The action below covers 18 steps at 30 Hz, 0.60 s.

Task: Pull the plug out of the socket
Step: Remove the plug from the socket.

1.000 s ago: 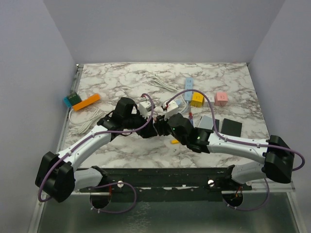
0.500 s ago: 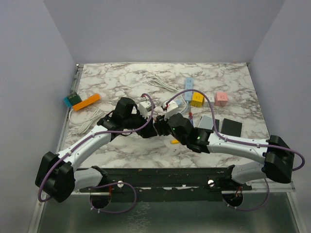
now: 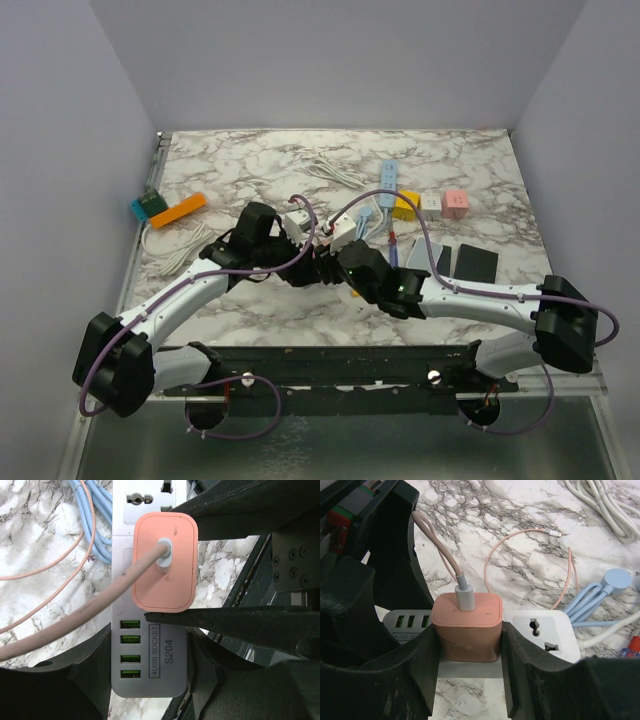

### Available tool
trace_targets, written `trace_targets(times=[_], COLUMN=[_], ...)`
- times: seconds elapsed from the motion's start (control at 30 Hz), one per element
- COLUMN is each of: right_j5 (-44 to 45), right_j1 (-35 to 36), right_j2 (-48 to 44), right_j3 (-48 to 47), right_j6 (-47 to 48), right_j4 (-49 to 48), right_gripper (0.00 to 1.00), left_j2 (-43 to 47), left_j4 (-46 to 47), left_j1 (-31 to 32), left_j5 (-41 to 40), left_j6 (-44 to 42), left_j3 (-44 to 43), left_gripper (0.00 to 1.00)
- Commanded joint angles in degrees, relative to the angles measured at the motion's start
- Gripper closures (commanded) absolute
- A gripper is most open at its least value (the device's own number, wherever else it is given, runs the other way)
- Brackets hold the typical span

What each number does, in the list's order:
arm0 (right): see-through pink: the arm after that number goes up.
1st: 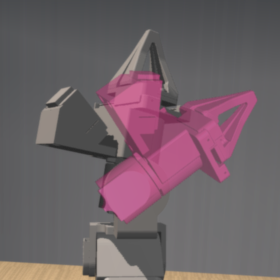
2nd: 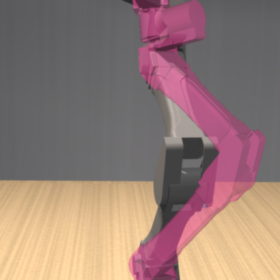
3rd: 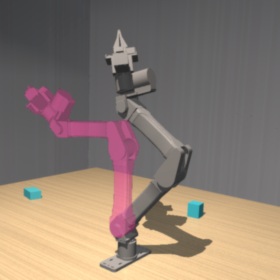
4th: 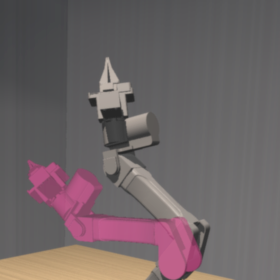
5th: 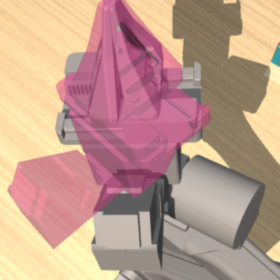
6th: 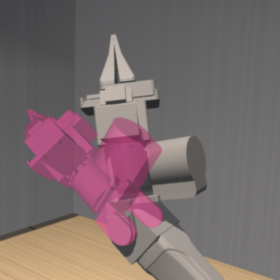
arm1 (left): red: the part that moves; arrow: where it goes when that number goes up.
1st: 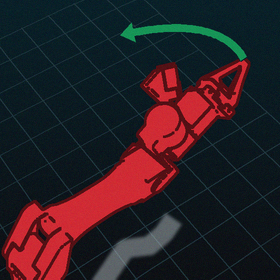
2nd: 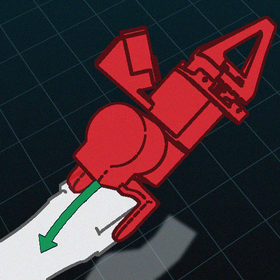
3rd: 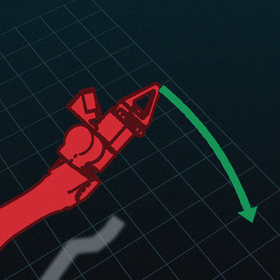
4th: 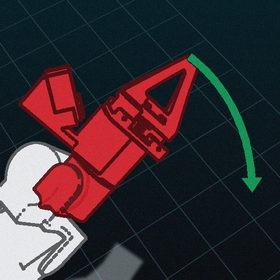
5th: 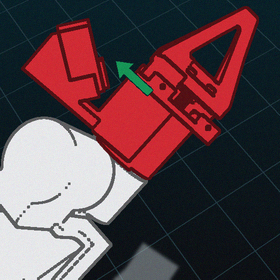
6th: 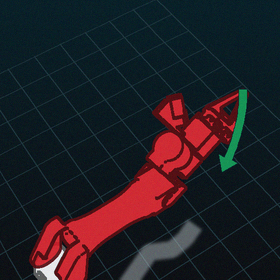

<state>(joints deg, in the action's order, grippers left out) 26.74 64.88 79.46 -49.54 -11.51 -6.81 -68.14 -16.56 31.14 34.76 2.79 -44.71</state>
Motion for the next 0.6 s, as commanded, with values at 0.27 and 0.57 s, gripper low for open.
trace_targets(times=[0.27,0.57], right_j5=[2.60,0.21], right_j1=[2.49,-1.68], right_j2=[1.37,1.63], right_j3=[-0.36,-2.27], right_j6=[-5.36,-12.55], right_j4=[2.08,6.72], right_gripper=[0.99,0.99], left_j2=[2.31,1.62], left_j4=[6.14,6.23], left_j1=[-0.63,-0.64], left_j5=[0.66,0.61], left_j6=[0.54,0.81], left_j3=[-0.14,-0.03], left_gripper=[1.00,1.00])
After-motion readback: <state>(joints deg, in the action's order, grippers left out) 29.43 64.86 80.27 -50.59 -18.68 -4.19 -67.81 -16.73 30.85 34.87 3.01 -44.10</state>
